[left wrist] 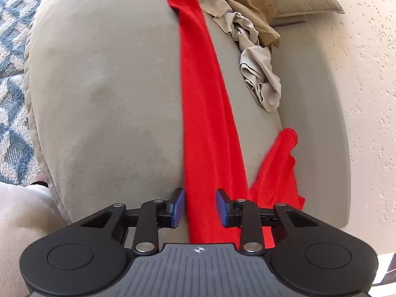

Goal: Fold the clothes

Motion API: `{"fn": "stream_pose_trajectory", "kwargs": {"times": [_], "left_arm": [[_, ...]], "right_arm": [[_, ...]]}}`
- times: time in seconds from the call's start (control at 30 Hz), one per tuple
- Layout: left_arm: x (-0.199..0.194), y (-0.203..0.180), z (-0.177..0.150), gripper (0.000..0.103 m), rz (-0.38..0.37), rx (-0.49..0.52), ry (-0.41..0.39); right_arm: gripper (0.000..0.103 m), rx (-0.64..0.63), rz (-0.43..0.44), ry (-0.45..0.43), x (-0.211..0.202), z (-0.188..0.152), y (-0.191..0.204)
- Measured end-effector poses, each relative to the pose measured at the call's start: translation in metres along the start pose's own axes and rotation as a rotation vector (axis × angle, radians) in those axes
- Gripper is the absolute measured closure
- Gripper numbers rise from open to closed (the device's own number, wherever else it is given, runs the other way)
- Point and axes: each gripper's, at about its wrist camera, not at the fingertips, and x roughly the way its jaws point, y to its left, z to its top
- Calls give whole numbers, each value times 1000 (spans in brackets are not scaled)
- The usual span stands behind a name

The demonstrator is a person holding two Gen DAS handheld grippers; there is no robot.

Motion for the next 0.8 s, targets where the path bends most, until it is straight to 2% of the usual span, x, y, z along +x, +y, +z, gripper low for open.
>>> {"fn": "stream_pose_trajectory", "kwargs": {"times": [0.13,0.2,0.23,0.27,0.33,0.4,0.5,0.57,0.63,0.67,0.7,0.8], "left_arm": [[3,0,-3,65,-6,-19,-26],[6,-2,-3,67,-8,-16,-33],[6,-2,-3,74,13,-16,-43],[3,-5,-3,102,60,0,-56],[-7,-13,-10,102,87,69,-112],[-23,-28,-23,102,132,198,-178],[-40,-37,-41,102,221,285,-211],[-36,-34,-44,102,262,298,-180],[-29,-33,-44,95,291,308,-165],[-32,-32,-44,83,276,298,-167],[-35,-33,-46,66,267,294,-172],[-48,-41,-59,57,256,341,-186]], "right_arm": [[34,-11,22,0,-11,-6,-2],[34,-10,22,-3,-15,-9,-5],[34,-8,22,-4,-17,-10,-6],[34,-2,22,-4,-18,-11,-7],[34,5,24,-6,-22,-13,-10],[34,7,20,-9,-25,-15,-13],[34,22,9,-13,-28,-16,-21],[34,41,6,-8,-26,-17,-27],[34,55,2,1,-23,-17,-31],[34,54,-2,6,-23,-17,-33],[34,50,-7,10,-22,-16,-34],[31,65,-43,11,-25,-17,-45]]}}
